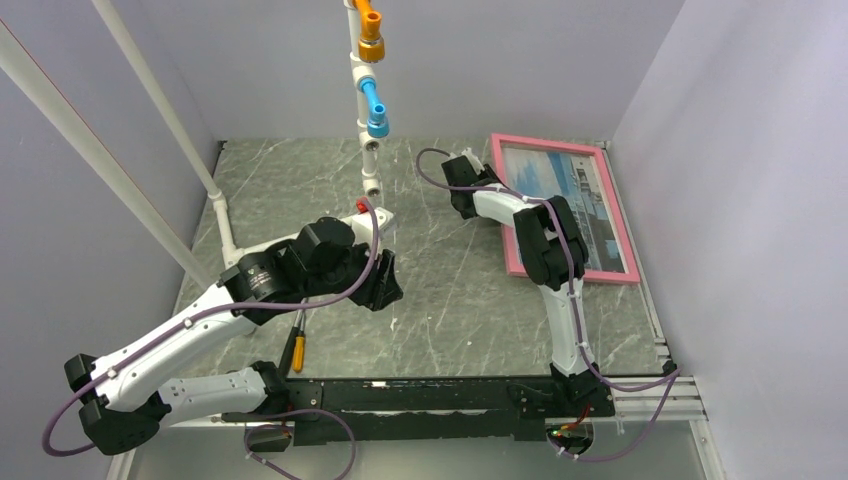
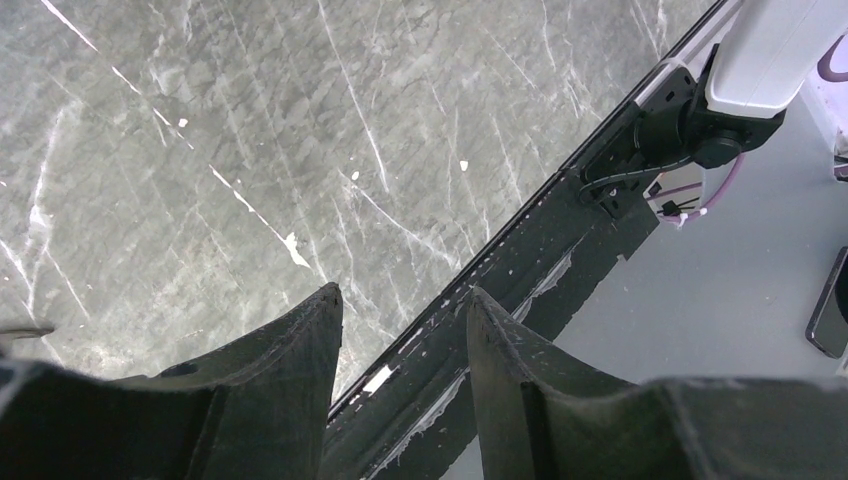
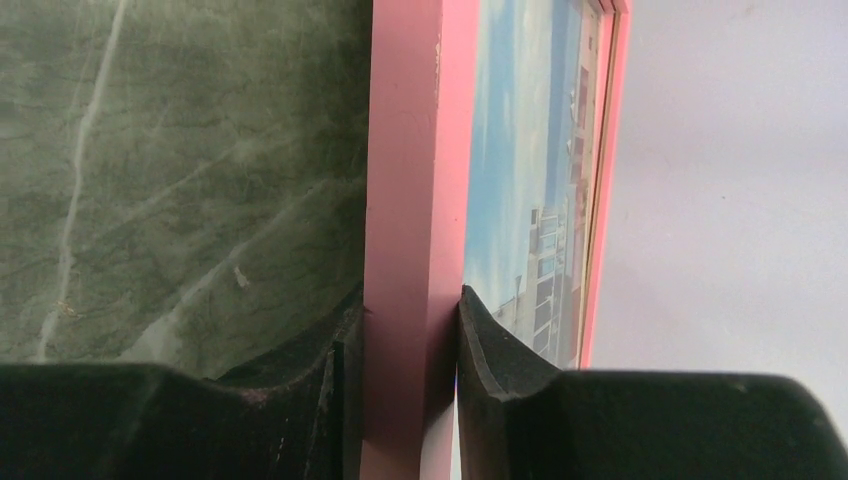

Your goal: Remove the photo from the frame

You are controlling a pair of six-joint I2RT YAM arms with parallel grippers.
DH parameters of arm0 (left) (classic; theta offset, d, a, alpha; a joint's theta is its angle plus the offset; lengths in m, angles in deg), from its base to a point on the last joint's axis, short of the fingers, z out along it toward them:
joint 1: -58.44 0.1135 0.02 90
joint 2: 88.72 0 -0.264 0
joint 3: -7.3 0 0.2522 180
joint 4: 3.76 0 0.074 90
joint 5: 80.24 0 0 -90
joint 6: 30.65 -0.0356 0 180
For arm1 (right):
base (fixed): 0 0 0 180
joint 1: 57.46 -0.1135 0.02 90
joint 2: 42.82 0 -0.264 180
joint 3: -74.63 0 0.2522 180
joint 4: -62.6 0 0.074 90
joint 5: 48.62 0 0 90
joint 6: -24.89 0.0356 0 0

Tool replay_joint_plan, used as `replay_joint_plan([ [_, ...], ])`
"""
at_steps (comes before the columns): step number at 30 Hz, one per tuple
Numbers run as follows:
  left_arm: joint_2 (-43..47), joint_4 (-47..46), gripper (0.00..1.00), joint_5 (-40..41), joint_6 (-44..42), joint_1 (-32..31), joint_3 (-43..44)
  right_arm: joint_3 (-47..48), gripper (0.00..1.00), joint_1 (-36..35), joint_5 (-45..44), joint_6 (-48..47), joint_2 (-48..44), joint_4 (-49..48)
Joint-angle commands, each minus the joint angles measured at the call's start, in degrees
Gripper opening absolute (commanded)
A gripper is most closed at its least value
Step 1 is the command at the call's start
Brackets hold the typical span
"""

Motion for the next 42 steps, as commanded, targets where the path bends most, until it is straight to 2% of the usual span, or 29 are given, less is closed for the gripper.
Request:
replay_joint_plan([
  [1,1.26,-2.15,0.53,-0.92,0.89,0.27,-0.13,0.97,0.26,0.10,7.51,-3.19,-0.55,-2.70],
  [3,1.41,-2.15,0.52,-0.93,0.99,0.20,-0.27,2.48,0.30,0.33,9.05,-2.45,-0.10,-0.18],
  [7,2.32,-2.23,0.53,-0.25,1.06,0.27,-1.34,2.79,0.56,0.36,14.06,-0.91,-1.53,3.39],
  [9,2.85,-2.45,0.54,0.03,1.10,0.27,-2.37,2.36,0.65,0.36,16.31,-0.27,-2.42,4.80],
  [15,4.30,-2.60,0.54,0.03,2.20,0.40,-5.18,0.04,0.74,0.79,25.35,6.72,-9.04,9.54],
  [21,6.13,-4.14,0.54,-1.15,3.79,0.45,-7.38,-5.35,0.73,6.81,39.62,18.01,-14.51,6.59],
  [27,5.73,-4.64,0.54,-0.99,4.14,0.43,-7.90,-4.61,0.63,12.71,51.43,21.35,-11.17,3.52],
  [33,4.62,-3.84,0.54,-0.48,4.01,0.45,-7.23,-2.64,0.56,13.02,51.02,22.36,-7.51,1.05],
  [40,4.58,-4.61,0.54,0.17,4.47,0.60,-8.38,-2.33,0.55,12.71,49.16,23.28,-4.96,0.20],
  [42,4.41,-4.95,0.54,0.09,4.50,0.61,-8.79,-1.63,0.49,12.09,47.27,22.95,-3.75,0.45],
])
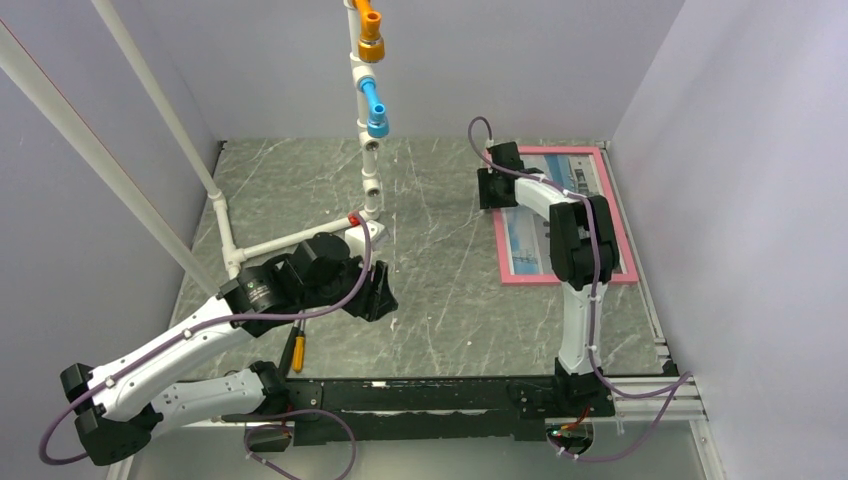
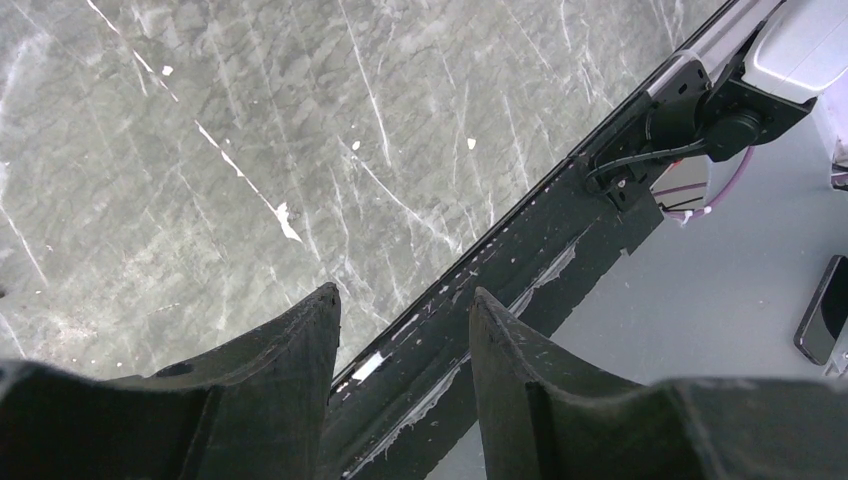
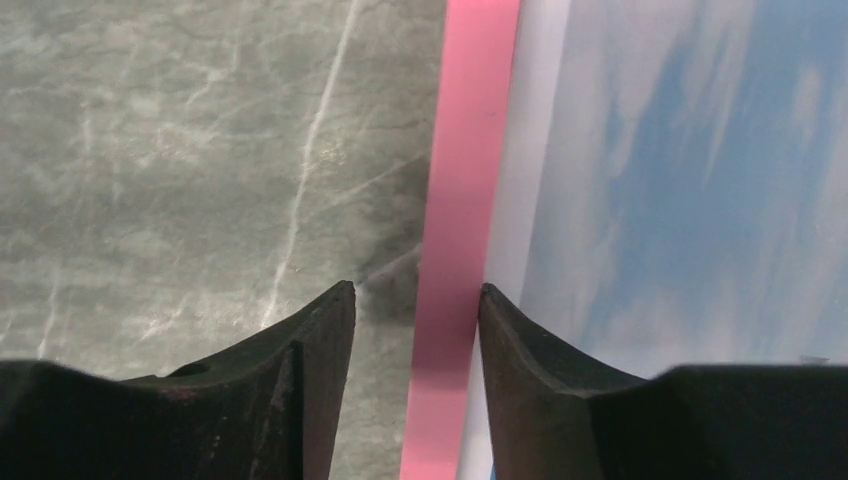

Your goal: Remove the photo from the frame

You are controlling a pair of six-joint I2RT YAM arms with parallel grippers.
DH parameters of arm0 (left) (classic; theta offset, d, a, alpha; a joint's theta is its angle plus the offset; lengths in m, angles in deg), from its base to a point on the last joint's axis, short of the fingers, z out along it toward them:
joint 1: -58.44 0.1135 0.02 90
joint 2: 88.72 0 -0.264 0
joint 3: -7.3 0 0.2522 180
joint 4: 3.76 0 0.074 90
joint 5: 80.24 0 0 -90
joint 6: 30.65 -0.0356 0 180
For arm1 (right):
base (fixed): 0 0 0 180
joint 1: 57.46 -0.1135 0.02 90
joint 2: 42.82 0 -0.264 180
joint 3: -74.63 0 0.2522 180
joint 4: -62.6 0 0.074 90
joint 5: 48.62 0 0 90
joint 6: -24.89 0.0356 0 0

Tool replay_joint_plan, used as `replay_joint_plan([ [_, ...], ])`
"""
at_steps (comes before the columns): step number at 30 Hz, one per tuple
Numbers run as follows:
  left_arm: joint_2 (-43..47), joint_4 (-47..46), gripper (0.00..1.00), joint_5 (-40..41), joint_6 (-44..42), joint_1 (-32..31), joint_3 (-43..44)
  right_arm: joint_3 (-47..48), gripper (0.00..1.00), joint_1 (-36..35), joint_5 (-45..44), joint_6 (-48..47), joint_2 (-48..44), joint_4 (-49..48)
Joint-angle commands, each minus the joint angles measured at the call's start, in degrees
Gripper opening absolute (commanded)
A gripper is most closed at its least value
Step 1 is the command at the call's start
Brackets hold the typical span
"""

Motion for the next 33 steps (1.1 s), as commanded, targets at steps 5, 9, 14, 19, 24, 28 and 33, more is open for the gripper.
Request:
replay_joint_plan([
  [5,-0.23,-1.83,0.54,0.22,0.60,0.44,-0.75,4.73,0.36,-2.37,-5.53,-0.01,4.19,0.36],
  [9,0.67,-1.86,0.54,0.61,0.75,0.68,-1.18,6.70,0.23,-3.40,-7.63,-0.36,3.47,2.31],
  [14,1.85,-1.84,0.54,1.00,0.93,0.87,-2.07,8.21,0.08,-3.49,-9.34,-0.61,0.42,4.45],
  [19,2.45,-2.16,0.54,1.18,1.10,1.22,-3.54,9.15,0.00,-3.46,-11.19,-1.26,-4.36,6.44],
  [24,3.42,-3.06,0.54,0.82,1.42,1.61,-4.97,9.50,0.00,-3.44,-13.25,-1.59,-8.80,8.70],
  [28,4.01,-3.32,0.55,0.59,1.41,1.94,-5.51,9.24,0.00,-3.42,-12.74,-1.21,-12.66,10.23],
  [33,4.73,-3.04,0.55,0.76,1.10,2.31,-5.40,11.10,0.00,-4.04,-9.93,1.96,-15.83,14.61],
])
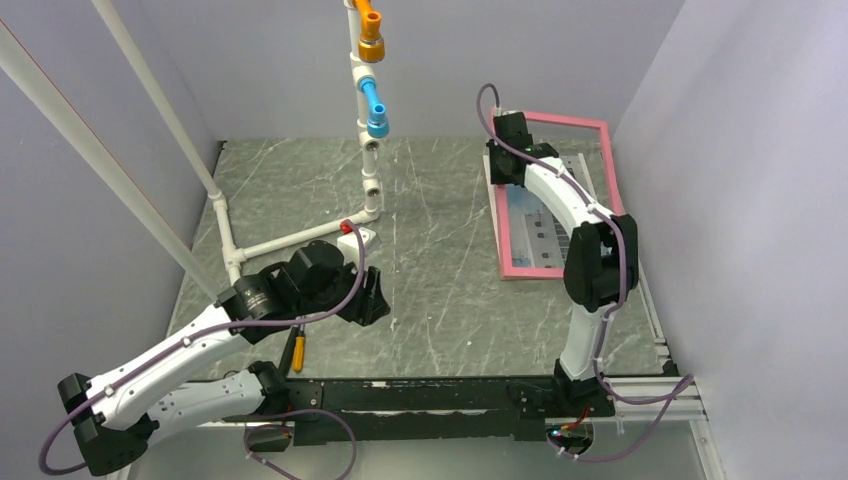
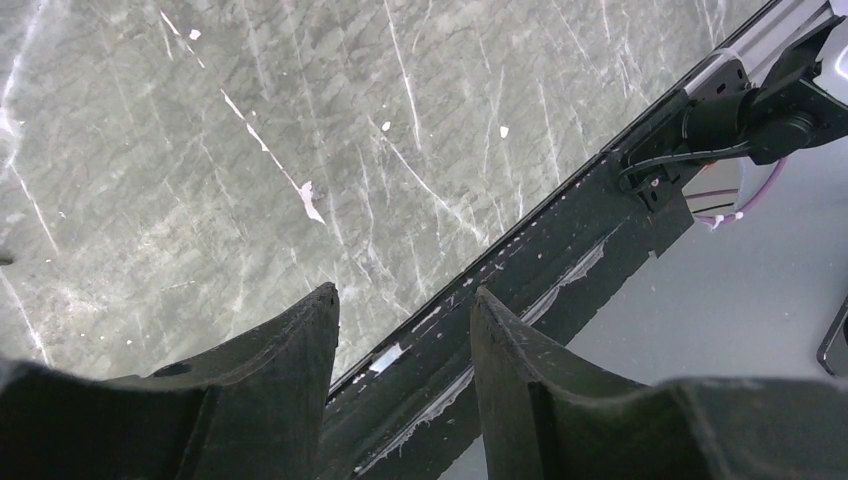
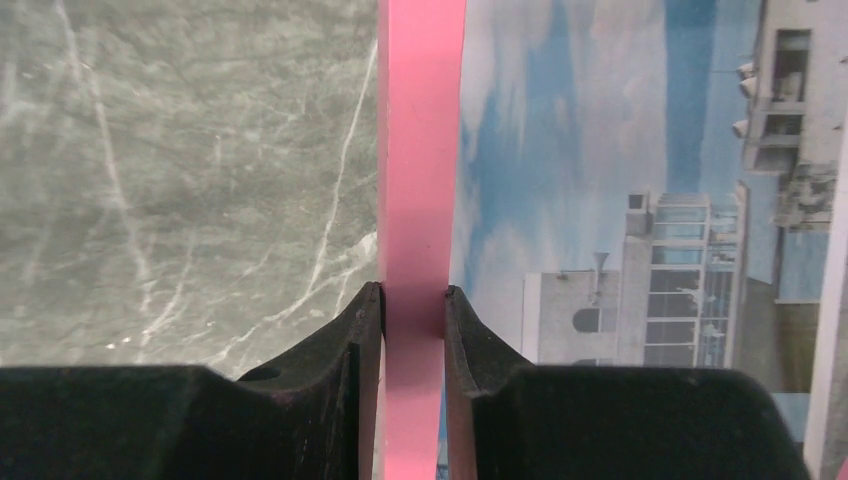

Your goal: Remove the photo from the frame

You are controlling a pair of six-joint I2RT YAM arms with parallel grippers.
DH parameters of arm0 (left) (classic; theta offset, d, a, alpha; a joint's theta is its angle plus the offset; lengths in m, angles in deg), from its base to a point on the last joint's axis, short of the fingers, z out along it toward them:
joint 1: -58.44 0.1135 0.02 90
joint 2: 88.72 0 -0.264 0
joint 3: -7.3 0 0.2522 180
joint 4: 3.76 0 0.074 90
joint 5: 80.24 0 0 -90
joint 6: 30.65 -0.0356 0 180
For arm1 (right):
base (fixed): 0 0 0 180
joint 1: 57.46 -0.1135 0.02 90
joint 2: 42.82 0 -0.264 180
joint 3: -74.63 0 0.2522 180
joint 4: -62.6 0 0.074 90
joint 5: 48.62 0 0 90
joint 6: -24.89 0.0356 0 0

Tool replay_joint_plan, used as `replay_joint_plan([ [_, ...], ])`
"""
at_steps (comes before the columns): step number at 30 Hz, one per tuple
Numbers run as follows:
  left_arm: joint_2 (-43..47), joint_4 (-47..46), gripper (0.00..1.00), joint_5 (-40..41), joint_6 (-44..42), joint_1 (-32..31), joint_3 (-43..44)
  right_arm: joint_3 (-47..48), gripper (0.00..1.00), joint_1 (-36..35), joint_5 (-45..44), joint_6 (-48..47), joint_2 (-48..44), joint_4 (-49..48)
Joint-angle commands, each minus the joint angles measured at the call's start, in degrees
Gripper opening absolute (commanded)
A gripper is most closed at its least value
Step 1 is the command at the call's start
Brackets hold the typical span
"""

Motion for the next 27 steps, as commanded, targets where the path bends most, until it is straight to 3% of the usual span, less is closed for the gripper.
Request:
replay_joint_plan([
  [1,1.71,-1.91,0.55,0.29,0.29,0.62,0.48,4.41,0.00,-1.22,-0.91,1.30,-5.83,2.77],
  [13,3.10,-2.25,0.55,-0.34,0.24,1.34,-0.23,-2.76,0.00,-2.71,-15.01,1.36,-15.87,6.03],
  [20,2.85,-3.09,0.55,-1.31,0.26,1.50,-0.33,-8.59,0.00,-4.88,-15.57,2.48,-26.06,7.74],
  [27,2.95,-2.97,0.55,-1.23,-0.21,1.69,-0.18,-10.72,0.00,-11.64,-16.46,5.20,-32.69,13.57],
])
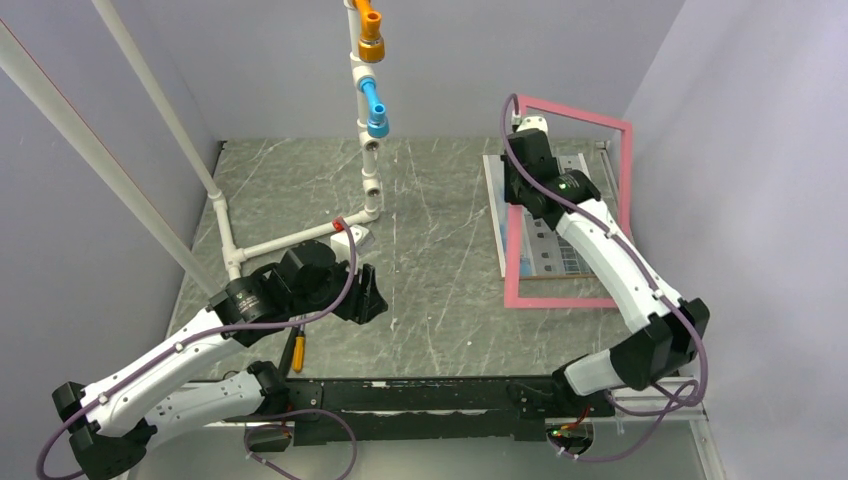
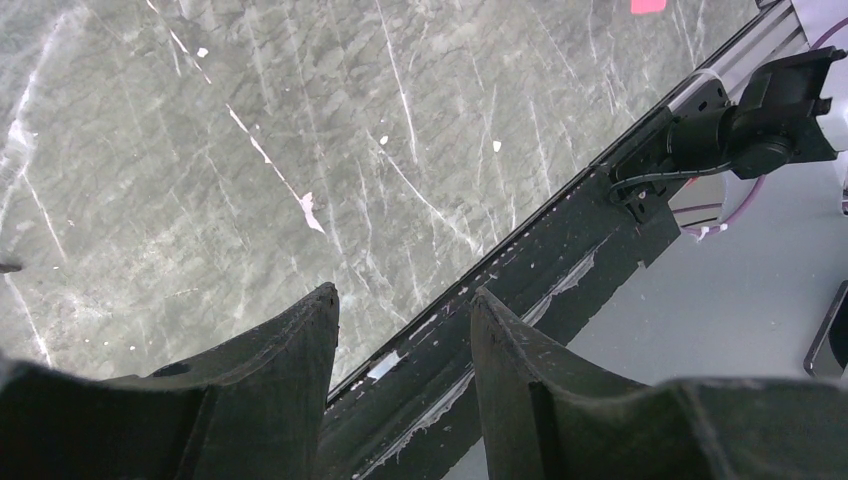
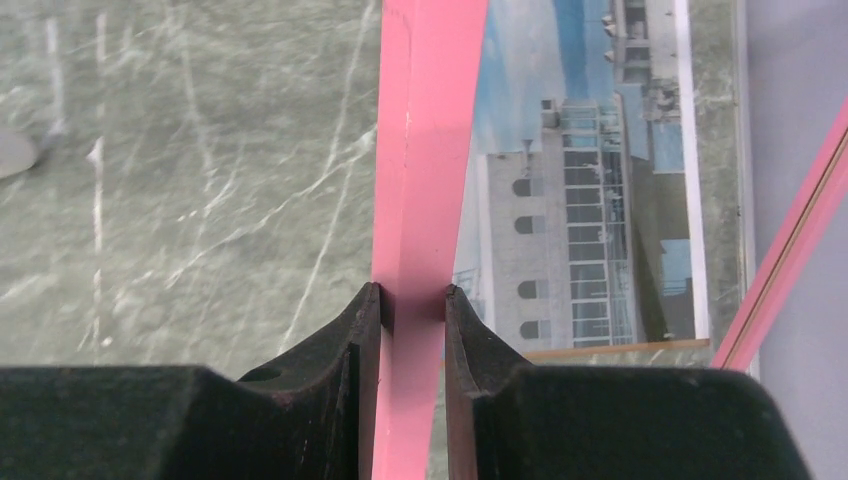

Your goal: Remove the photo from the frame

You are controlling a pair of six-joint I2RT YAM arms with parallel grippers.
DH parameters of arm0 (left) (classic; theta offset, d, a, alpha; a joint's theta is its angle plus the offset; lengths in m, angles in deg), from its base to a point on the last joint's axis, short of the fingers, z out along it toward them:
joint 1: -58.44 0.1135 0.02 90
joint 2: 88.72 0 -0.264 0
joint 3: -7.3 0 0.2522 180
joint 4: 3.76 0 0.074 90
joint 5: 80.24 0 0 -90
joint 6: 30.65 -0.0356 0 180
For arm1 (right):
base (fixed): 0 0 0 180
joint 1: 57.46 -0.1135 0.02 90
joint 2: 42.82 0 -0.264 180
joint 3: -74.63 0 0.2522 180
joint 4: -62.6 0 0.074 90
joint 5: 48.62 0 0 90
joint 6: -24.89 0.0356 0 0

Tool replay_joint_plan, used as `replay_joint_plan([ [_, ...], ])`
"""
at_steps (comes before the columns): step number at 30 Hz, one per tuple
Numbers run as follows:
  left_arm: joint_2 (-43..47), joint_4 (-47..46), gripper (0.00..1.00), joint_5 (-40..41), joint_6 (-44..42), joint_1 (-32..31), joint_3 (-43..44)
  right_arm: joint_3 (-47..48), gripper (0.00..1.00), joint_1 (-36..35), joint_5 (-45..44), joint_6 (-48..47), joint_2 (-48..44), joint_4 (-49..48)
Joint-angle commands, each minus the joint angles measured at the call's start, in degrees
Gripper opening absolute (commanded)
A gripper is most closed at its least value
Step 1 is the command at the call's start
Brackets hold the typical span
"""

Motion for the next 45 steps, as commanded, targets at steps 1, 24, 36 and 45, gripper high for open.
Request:
replay_joint_plan([
  [1,0.78,-2.49,0.55,-0.64,-0.28,0.40,-0.13,-0.88,0.00,-4.70,-3.63,0.72,-5.15,2.61],
  [24,4.46,0.60,0.55,1.78,0.77,0.80,0.41,-3.79,0.00,-21.42,16.07,29.47,-1.79,-17.61],
  [36,4.32,4.85,0.58,6.18,-0.91,1.26,3.85,0.94,0.00,-26.60,13.12,32.10,7.51,-24.12],
  [45,-1.70,6.09,0.63,3.80,-7.56,12.60,11.91,-2.05,0.00,-26.78,13.21,29.14,9.83,-27.56],
])
